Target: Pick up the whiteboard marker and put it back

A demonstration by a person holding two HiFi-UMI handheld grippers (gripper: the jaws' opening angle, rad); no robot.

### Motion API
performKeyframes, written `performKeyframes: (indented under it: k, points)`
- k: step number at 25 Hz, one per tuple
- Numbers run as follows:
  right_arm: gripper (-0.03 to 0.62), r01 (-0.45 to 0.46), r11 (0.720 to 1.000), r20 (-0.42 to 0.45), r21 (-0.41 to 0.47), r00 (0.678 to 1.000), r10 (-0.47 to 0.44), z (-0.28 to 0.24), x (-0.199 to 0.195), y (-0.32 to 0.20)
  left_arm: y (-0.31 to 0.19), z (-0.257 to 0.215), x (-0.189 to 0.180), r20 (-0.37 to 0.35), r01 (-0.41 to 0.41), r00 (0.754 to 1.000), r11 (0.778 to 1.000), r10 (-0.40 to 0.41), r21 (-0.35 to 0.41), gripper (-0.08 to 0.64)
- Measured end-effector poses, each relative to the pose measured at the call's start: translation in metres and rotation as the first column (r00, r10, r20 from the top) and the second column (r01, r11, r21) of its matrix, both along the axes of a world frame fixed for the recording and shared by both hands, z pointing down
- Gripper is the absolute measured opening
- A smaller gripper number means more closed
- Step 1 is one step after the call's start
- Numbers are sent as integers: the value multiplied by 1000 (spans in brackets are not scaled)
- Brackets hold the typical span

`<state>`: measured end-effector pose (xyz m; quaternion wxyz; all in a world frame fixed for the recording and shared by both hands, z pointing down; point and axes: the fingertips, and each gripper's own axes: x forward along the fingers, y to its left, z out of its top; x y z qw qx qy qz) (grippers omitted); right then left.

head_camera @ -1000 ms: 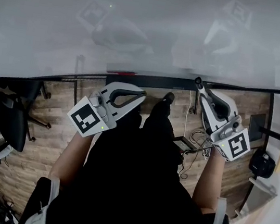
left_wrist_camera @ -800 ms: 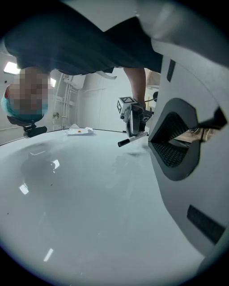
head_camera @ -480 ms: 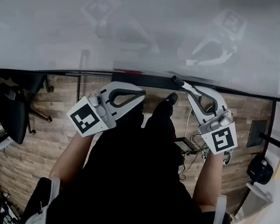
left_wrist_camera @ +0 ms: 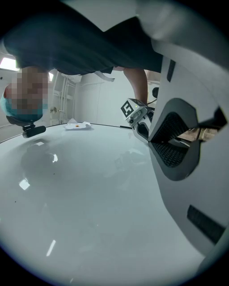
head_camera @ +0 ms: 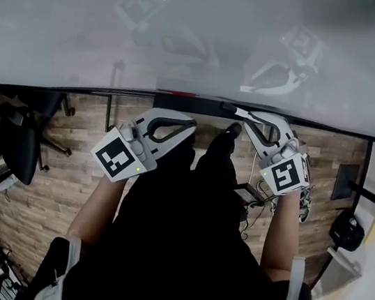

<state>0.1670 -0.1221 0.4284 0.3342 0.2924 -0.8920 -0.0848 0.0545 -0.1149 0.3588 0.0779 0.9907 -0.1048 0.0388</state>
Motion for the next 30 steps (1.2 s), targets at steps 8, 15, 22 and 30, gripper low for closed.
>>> performKeyframes:
  k: [8,15,22,30]
  points:
    - [66,24,997,-3,-79,1000,-25,44,-2,-5,0,5,-5,8,17,1000,1000,-17,-13,12]
    - [66,36,991,-46,-129,998,-42,78,-2,-7,3,10,-11,10,39,999,999,-39,-32,12]
    - [66,48,984,-84,-172,994,-63,104,-3,-8,-1,9,-17,10,63,998,998,-63,-26,12]
    - [64,65,978,-133,-200,987,-93,124,-6,-6,1,13,-15,7,58,998,997,-58,-47,12]
